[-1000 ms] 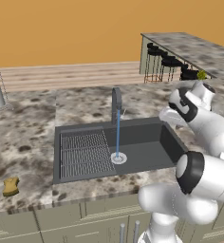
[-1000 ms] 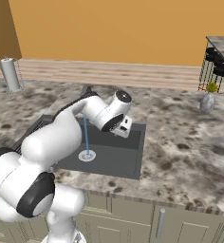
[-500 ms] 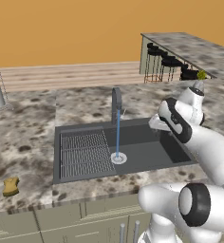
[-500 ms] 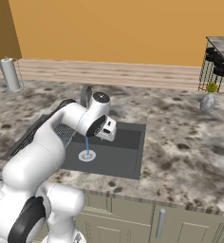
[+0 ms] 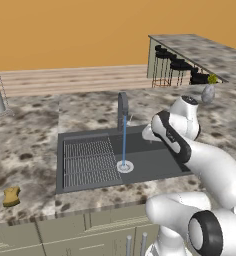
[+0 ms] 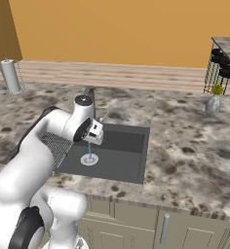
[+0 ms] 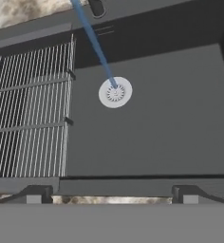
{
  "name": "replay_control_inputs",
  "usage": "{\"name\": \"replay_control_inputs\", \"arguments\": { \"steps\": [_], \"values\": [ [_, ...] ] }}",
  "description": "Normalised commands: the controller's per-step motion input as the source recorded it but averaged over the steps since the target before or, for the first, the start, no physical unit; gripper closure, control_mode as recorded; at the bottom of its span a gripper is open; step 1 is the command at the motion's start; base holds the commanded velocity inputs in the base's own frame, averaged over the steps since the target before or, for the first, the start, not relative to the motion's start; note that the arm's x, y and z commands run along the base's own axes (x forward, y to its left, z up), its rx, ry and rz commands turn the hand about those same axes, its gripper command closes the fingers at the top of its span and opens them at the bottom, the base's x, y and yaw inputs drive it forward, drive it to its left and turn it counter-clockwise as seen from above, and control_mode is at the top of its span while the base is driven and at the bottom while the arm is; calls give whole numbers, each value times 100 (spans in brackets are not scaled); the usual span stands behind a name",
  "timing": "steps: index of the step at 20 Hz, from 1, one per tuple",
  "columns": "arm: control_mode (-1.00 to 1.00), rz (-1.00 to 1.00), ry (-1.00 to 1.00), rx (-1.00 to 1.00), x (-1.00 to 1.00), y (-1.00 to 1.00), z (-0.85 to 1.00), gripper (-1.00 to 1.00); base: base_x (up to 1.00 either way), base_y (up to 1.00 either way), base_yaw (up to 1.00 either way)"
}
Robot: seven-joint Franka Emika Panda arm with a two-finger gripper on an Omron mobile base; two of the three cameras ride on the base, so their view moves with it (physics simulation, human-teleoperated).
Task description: Soak the sponge with water for a few seconds and then drop it inside the sink.
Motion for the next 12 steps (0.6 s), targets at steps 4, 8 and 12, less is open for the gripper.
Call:
{"name": "replay_control_inputs", "arguments": {
  "steps": [4,8,12],
  "values": [
    [-100,4,1,0,0,71,0,-100,0,0,0],
    [-100,9,7,0,0,77,0,-100,0,0,0],
    [-100,14,11,0,-5,63,4,-100,0,0,0]
  ]
}}
